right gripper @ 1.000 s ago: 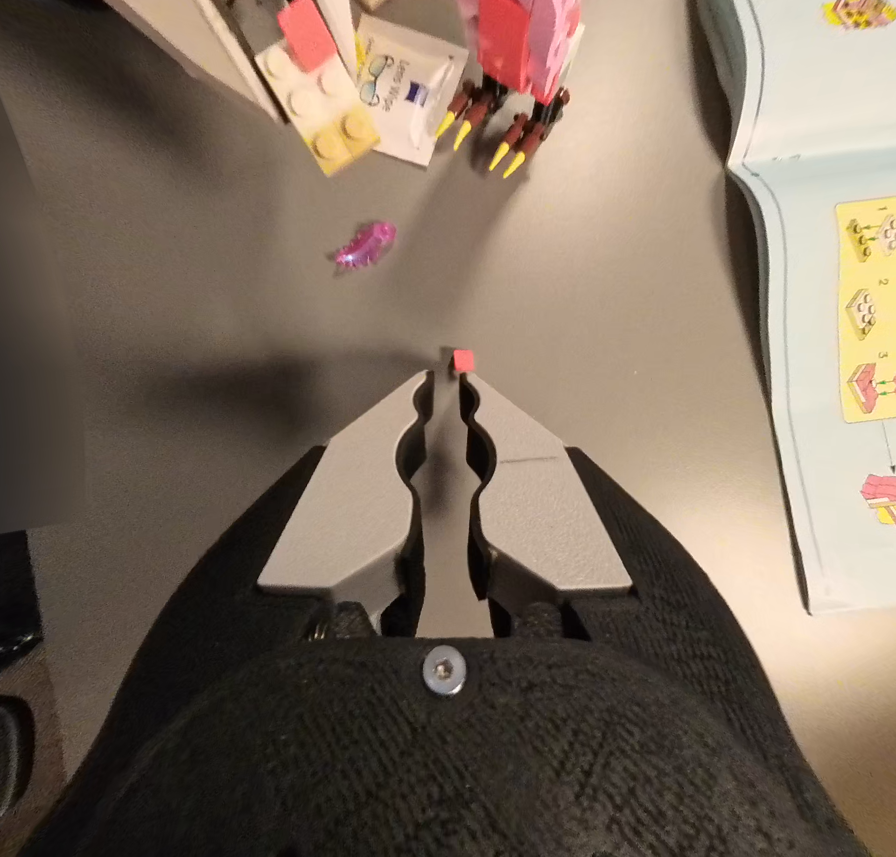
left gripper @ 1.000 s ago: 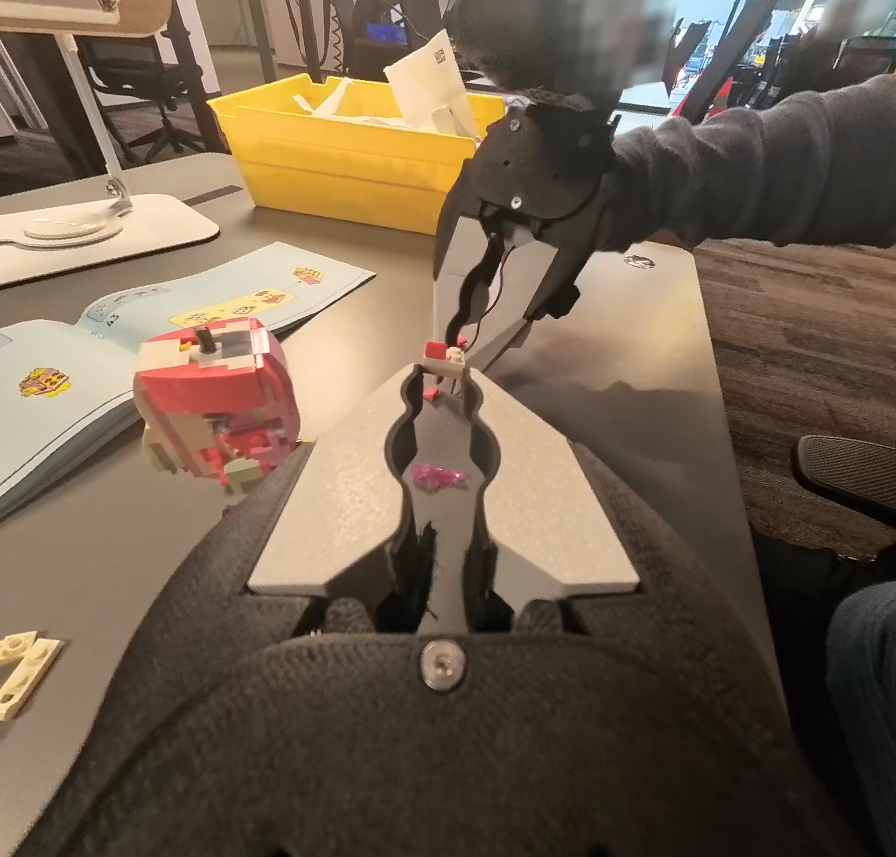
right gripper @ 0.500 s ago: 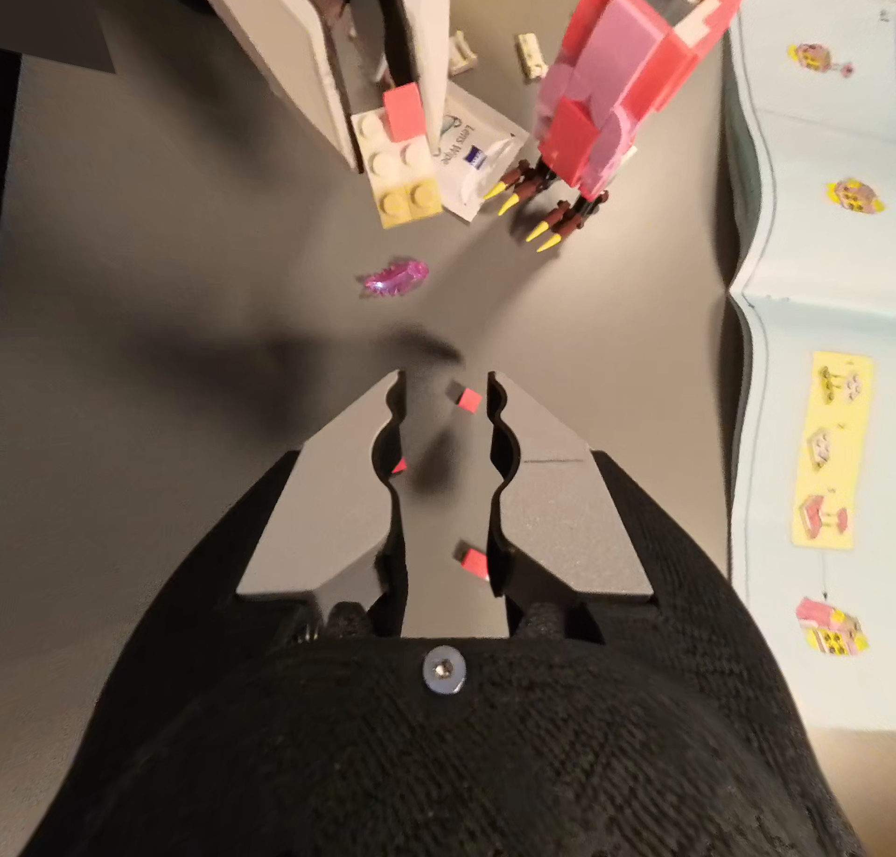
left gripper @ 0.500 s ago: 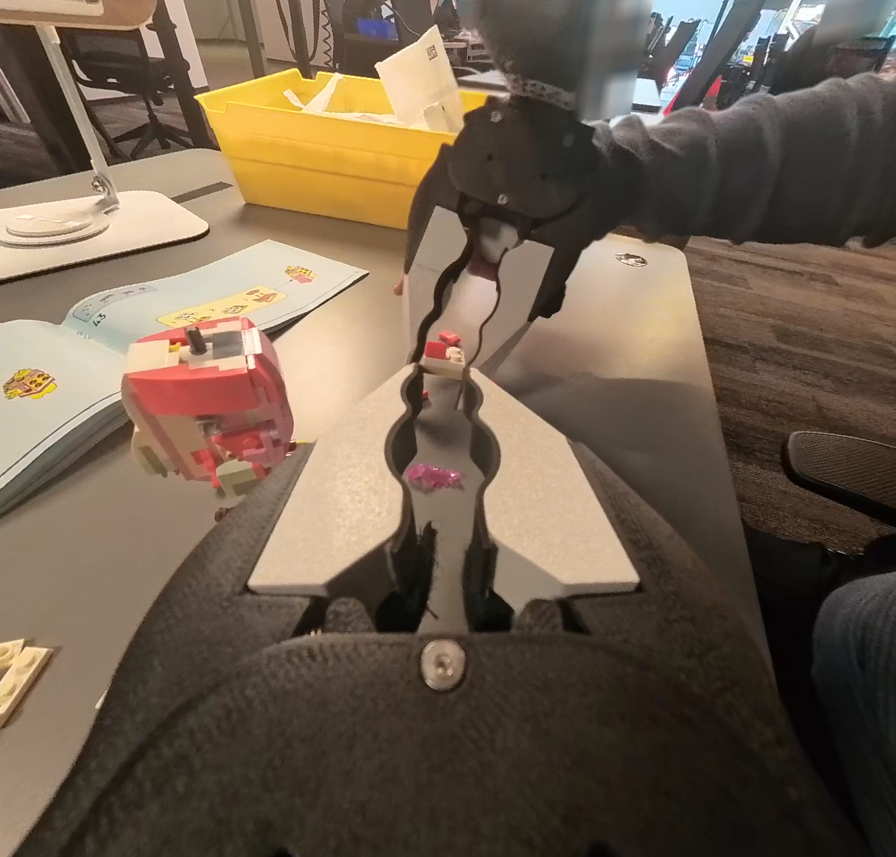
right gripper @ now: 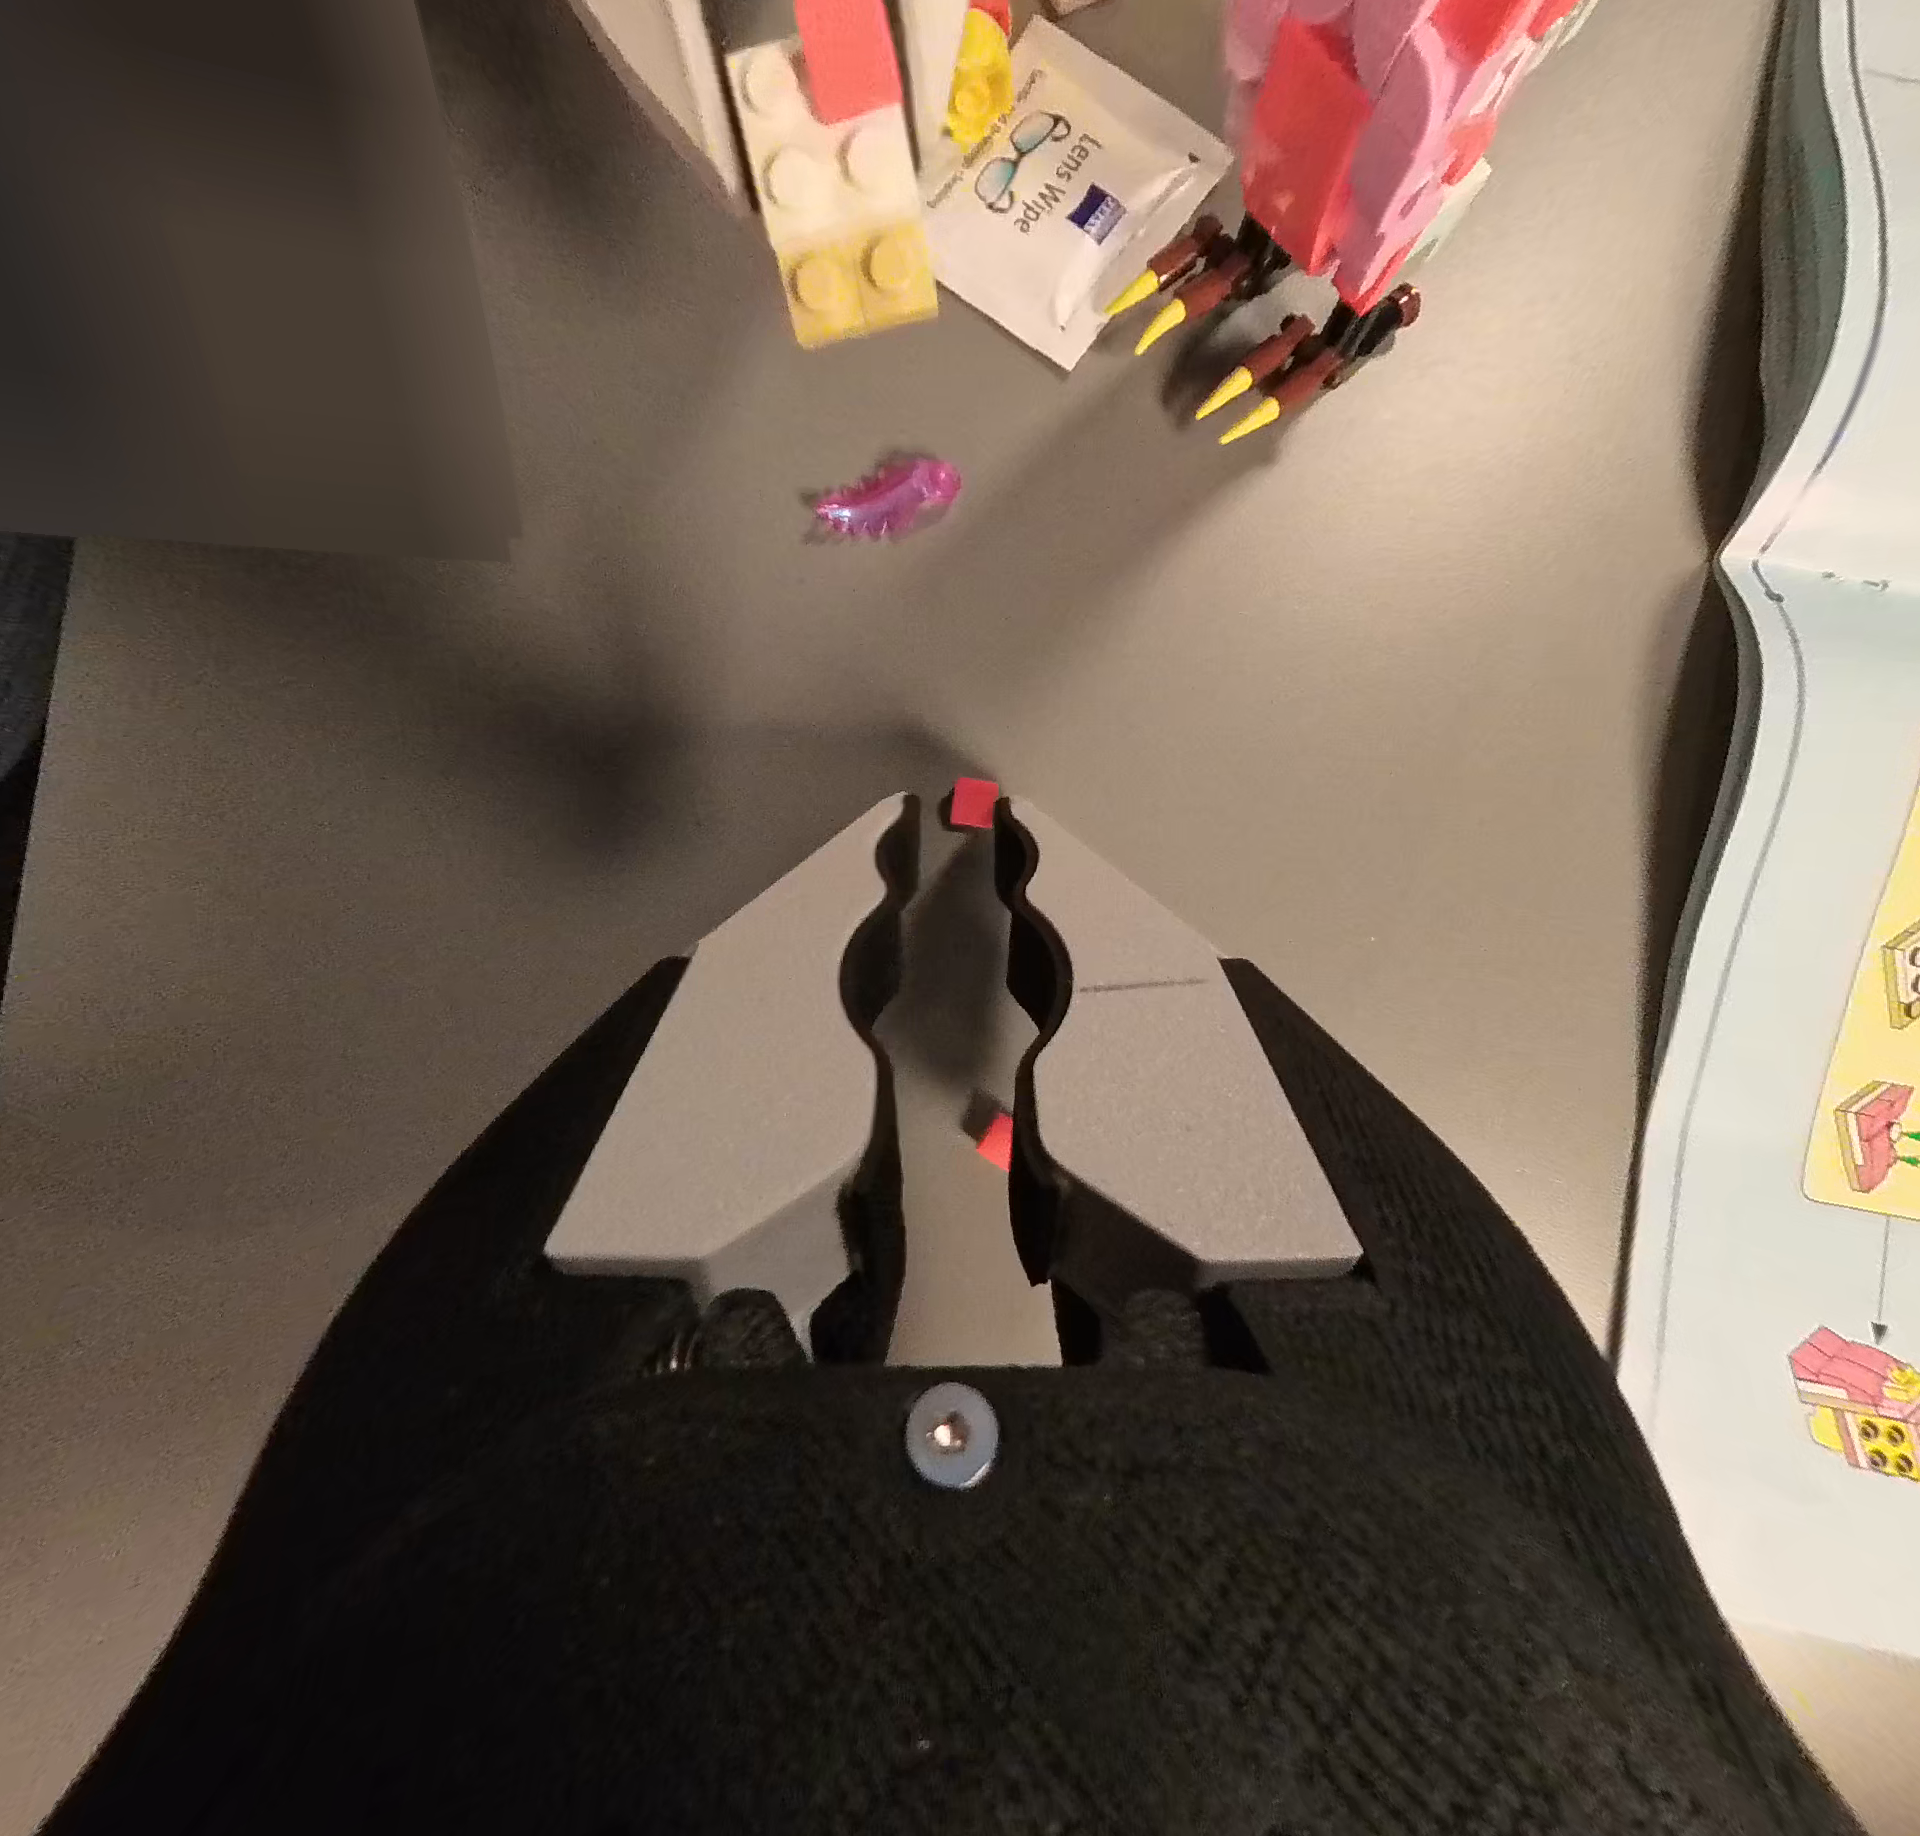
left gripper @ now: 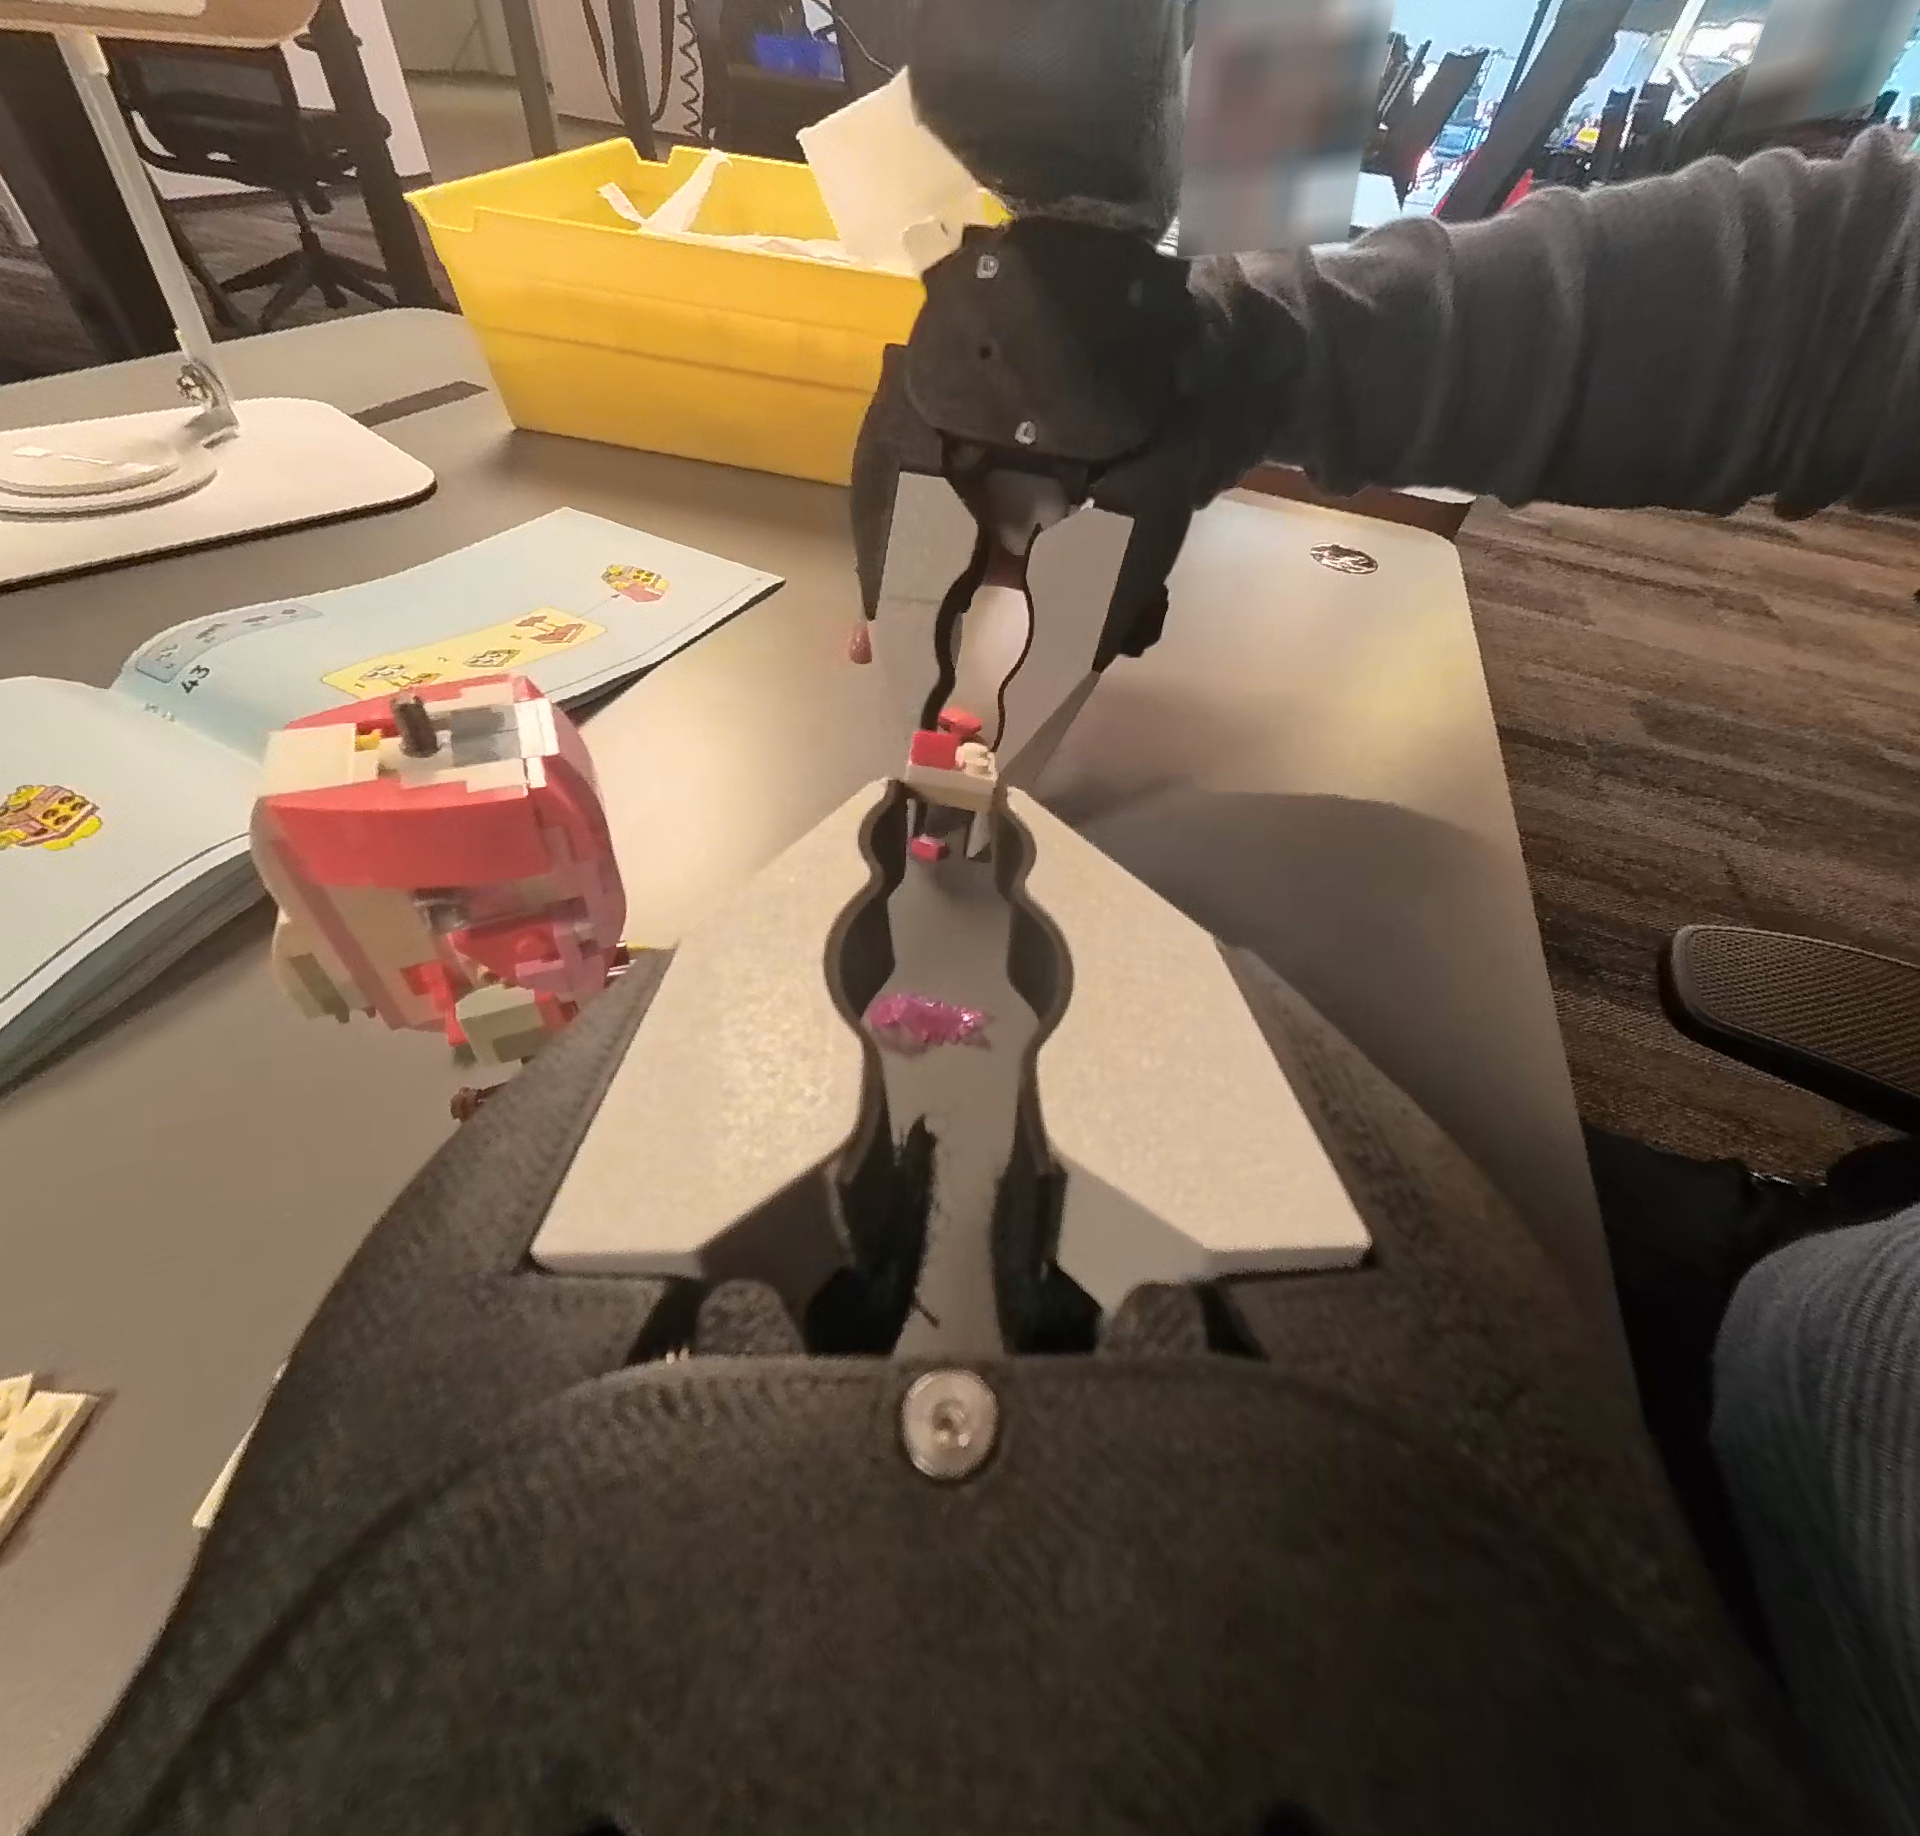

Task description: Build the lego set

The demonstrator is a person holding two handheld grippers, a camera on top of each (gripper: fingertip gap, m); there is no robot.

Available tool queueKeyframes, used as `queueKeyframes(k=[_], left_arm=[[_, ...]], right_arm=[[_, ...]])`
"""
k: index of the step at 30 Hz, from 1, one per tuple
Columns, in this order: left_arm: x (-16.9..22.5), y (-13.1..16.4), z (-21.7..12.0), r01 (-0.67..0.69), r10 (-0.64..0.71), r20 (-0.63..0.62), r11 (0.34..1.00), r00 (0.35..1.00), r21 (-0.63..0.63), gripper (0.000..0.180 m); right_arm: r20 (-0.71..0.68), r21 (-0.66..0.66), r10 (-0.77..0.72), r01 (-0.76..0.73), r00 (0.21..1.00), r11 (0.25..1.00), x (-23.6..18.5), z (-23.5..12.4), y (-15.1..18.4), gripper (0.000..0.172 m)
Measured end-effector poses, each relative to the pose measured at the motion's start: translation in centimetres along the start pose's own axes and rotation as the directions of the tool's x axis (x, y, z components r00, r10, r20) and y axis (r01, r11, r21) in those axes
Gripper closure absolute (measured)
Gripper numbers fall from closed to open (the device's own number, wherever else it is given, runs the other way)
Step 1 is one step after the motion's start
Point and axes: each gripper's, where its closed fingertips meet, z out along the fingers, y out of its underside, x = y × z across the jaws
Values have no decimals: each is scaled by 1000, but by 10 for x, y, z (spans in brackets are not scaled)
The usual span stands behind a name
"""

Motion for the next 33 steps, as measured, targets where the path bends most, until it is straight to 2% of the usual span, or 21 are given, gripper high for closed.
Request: queueKeyframes(k=[8, 11, 13, 15, 19, 33], left_arm=[[0, 0, 0, 8, -8, -4, 1000, 1000, 0, 166], [0, 0, 0, 13, -13, -6, 1000, 1000, 1, 166], [-1, 0, 0, 18, -18, -2, 1000, 1000, 1, 166], [-2, 0, -1, 28, -28, -1, 1000, 1000, -1, 166], [-1, -2, -2, 77, -77, -29, 997, 997, 11, 166], [2, -6, -3, 180, -176, -96, 983, 980, 39, 166]], right_arm=[[-36, 61, 70, -68, 997, 996, 5, -2, -6, 167], [-69, 231, 96, -78, 993, 970, 8, -22, -39, 166], [-82, 376, 100, -62, 992, 924, 5, -43, -71, 167], [-100, 455, 78, -24, 992, 890, -1, -55, -92, 167], [-129, 439, 20, 39, 991, 898, -14, -48, -104, 167], [-220, 338, -62, 136, 974, 931, -19, -34, -106, 167]])
